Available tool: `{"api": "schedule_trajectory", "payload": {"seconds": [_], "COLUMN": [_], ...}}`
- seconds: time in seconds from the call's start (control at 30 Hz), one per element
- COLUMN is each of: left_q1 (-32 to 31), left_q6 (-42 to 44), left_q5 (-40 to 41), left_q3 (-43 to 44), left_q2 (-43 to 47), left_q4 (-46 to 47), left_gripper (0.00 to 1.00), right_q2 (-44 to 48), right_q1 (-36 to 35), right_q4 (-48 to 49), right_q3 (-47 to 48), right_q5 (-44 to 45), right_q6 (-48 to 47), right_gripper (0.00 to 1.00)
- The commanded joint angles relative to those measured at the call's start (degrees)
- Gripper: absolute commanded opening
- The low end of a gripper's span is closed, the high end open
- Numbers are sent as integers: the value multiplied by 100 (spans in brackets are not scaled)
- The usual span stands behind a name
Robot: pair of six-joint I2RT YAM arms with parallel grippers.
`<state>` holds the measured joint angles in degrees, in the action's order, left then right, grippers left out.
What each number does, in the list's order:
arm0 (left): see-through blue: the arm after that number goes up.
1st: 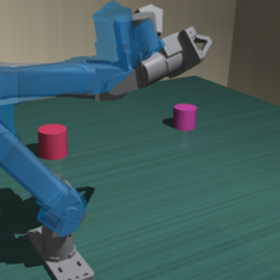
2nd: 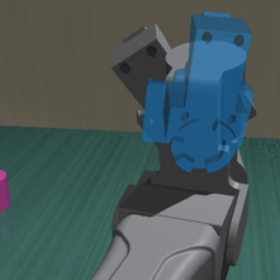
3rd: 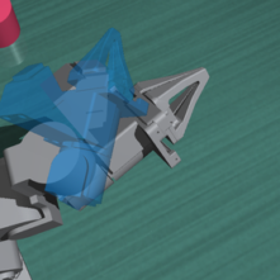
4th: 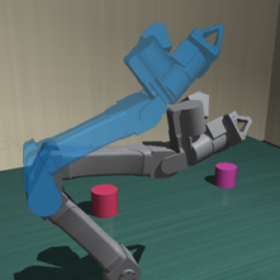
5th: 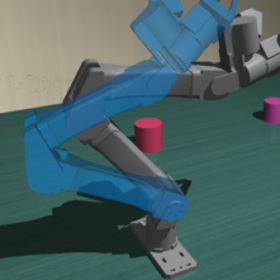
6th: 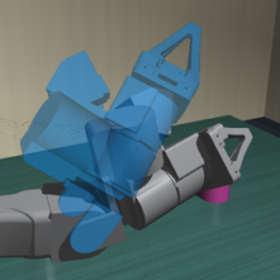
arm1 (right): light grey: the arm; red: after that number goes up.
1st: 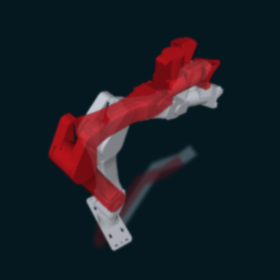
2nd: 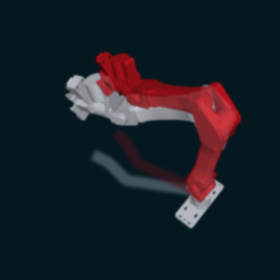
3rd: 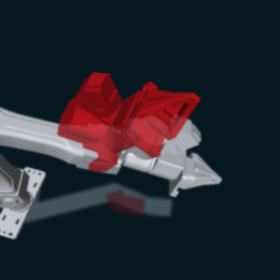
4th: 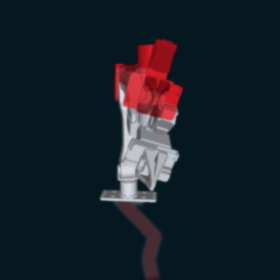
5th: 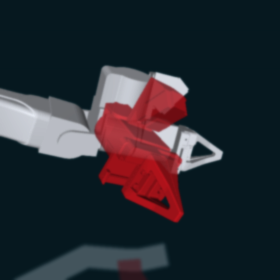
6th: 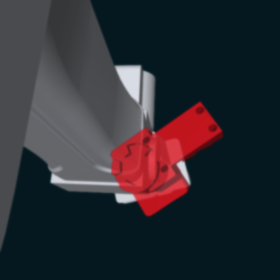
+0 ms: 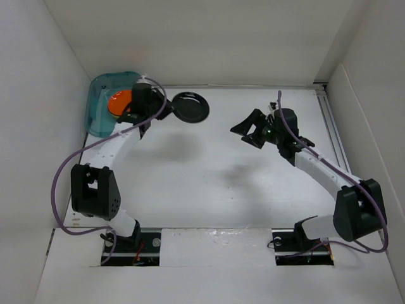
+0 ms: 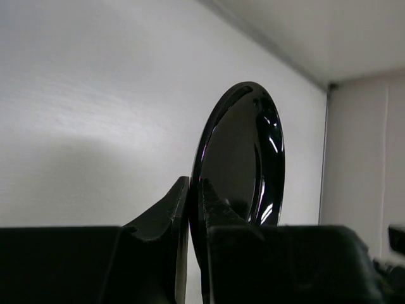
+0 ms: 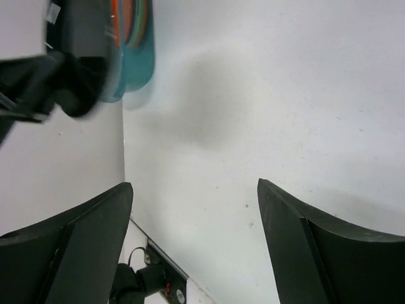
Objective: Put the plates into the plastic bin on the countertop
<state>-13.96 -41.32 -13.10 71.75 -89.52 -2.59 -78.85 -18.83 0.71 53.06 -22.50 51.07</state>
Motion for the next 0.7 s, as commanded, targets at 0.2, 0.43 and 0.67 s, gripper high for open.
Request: {"api": "schedule_trajectory", "payload": {"seconds": [0.2, 0.43, 0.67], "left_q1": [2061, 2890, 3065], "left_q6": [-842, -248, -113], "left_q5": [2119, 1547, 1451], "left_q3": [1359, 3360, 4313], "left_q2": [-645, -2586, -3485], "left_q4": [-804, -952, -1332], "left_gripper": [0, 0, 13], "right_q2": [467, 731, 783], "right_q1": [257, 257, 204], "right_q4": [324, 324, 324], "right_q3": [-752, -964, -1017], "right_q5": [-219, -438, -633], "right_q6": [-185, -299, -405], "right_gripper": [85, 85, 85]}}
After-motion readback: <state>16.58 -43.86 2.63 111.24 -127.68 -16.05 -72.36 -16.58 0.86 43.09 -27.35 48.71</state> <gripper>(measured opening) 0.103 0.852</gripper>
